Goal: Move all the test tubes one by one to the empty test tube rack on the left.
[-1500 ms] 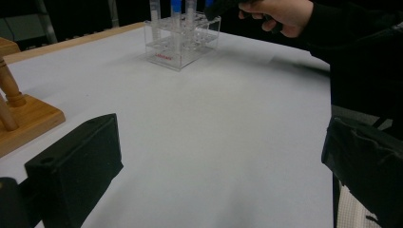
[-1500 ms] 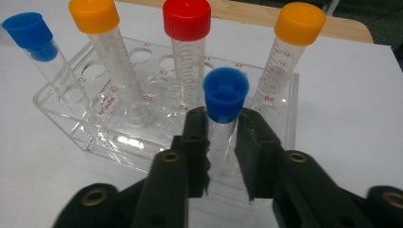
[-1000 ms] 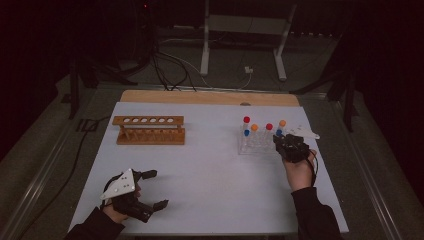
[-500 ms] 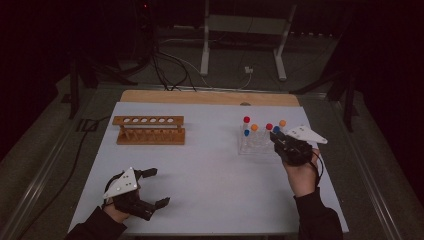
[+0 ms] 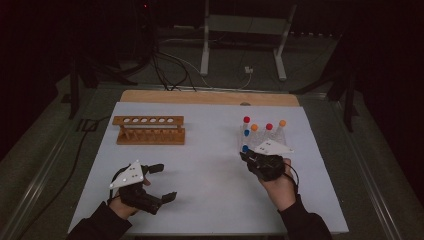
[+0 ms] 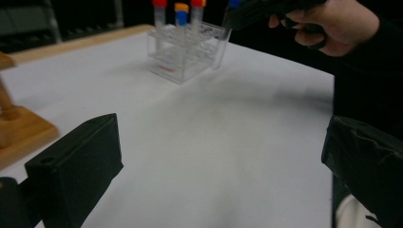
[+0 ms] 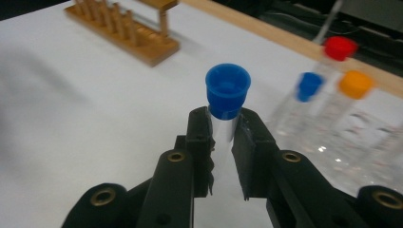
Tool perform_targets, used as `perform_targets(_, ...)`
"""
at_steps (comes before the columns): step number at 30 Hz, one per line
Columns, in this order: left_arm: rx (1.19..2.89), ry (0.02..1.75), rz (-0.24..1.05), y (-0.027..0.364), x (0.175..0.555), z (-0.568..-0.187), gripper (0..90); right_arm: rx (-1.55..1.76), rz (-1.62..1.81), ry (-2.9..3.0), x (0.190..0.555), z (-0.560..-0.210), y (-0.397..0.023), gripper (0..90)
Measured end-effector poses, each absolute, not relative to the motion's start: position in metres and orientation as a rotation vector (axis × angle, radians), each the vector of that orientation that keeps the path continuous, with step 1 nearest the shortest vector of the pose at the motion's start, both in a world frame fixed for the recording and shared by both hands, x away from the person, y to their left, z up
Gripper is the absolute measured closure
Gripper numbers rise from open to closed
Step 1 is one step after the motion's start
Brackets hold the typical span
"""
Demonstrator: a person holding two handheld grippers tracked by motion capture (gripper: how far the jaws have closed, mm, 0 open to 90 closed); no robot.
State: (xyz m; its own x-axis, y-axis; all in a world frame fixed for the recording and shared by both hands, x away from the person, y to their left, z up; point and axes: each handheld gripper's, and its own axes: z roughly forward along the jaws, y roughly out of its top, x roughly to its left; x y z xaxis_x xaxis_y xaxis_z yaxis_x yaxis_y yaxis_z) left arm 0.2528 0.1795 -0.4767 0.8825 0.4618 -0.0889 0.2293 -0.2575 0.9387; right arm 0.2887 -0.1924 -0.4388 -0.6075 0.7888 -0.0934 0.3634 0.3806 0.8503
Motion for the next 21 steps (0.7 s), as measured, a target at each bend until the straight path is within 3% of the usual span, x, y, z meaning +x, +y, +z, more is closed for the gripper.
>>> perform_targets(14, 1.829, 0.386, 0.200, 0.121, 0.280, -0.440, 0.5, 0.867, 1.189, 2.291, 0.272, -0.448, -0.160, 76.6)
perform_targets(21, 1.826, 0.357, 0.190, 0.097, 0.293, -0.432, 7.1, 0.829, 1.220, 2.319, 0.267, -0.447, -0.152, 76.6)
